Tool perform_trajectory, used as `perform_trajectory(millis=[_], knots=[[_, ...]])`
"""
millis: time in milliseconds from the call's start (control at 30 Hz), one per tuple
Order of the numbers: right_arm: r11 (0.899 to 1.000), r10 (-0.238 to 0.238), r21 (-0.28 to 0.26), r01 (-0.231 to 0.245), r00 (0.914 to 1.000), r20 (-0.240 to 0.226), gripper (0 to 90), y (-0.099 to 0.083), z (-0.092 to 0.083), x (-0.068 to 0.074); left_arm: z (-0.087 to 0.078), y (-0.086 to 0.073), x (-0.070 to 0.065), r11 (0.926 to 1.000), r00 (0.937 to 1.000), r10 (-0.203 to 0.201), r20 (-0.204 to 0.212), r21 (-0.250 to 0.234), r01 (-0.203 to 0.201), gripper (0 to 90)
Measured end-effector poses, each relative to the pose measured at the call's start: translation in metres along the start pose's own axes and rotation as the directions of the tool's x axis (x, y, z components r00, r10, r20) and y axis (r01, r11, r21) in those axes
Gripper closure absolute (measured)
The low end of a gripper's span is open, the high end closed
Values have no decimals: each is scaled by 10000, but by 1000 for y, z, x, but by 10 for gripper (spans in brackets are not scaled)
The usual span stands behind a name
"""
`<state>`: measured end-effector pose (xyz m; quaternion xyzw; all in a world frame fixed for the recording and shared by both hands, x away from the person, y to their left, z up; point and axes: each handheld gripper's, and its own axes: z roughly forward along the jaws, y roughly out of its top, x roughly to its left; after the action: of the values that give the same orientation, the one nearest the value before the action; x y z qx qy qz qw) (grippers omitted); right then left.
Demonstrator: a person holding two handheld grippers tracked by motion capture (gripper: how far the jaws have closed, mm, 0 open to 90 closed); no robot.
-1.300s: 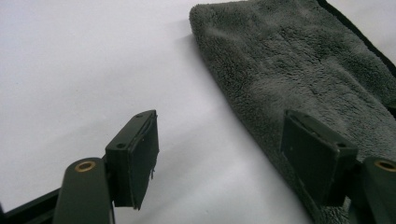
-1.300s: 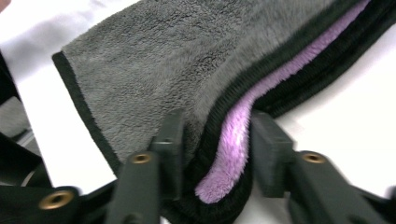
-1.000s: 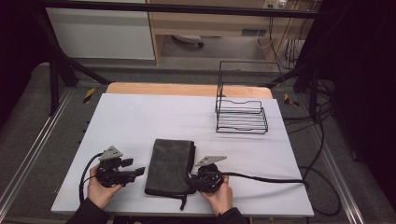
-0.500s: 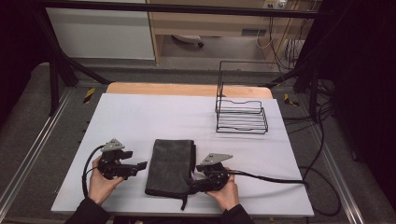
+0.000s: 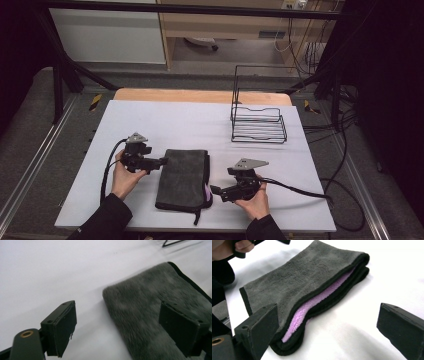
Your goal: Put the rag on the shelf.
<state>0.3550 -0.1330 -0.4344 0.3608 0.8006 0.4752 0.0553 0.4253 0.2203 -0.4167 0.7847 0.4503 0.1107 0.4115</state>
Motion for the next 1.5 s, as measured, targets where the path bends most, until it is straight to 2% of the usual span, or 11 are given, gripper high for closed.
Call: perform_trajectory(millis=[67,267,367,433,667,733,933,1133,1233,1333,1500], knots=[[10000,36,-37,-36,10000,39,38,-1,-1,-1,6,3,2,9999,9999,-138,52,3,138,190],[9999,-59,110,57,9998,174,25,-2,-1,-3,27,9,7,9986,9989,-443,-129,277,447,332],[9999,-78,119,76,9998,187,26,-3,-1,-3,35,7,7,9975,9990,-441,-92,551,445,428],[9999,-83,104,81,9998,193,26,-3,-1,-3,39,5,7,9962,9992,-399,-65,774,403,449],[9998,-165,108,162,9995,265,24,-3,-1,-4,45,2,8,9925,9966,-715,402,1019,671,600],[9998,-159,117,156,9994,301,21,-3,0,-4,46,2,6,9925,9970,-666,402,1056,620,643],[9996,-258,117,253,9988,427,16,-1,0,-6,46,1,4,9921,9972,-652,373,1094,608,698],[9996,35,-279,-23,9992,410,37,8,3,-12,46,1,2,9920,9977,-616,297,1126,579,756],[9989,72,-468,-41,9978,657,42,16,6,-17,46,1,1,9925,9983,-547,214,1106,520,762],[9984,98,-563,-50,9962,861,52,27,13,-21,46,1,0,9938,9992,-381,156,1053,362,763],[9980,351,-567,-296,9945,983,75,45,35,-27,46,-1,0,9948,9990,-401,190,947,381,762]])
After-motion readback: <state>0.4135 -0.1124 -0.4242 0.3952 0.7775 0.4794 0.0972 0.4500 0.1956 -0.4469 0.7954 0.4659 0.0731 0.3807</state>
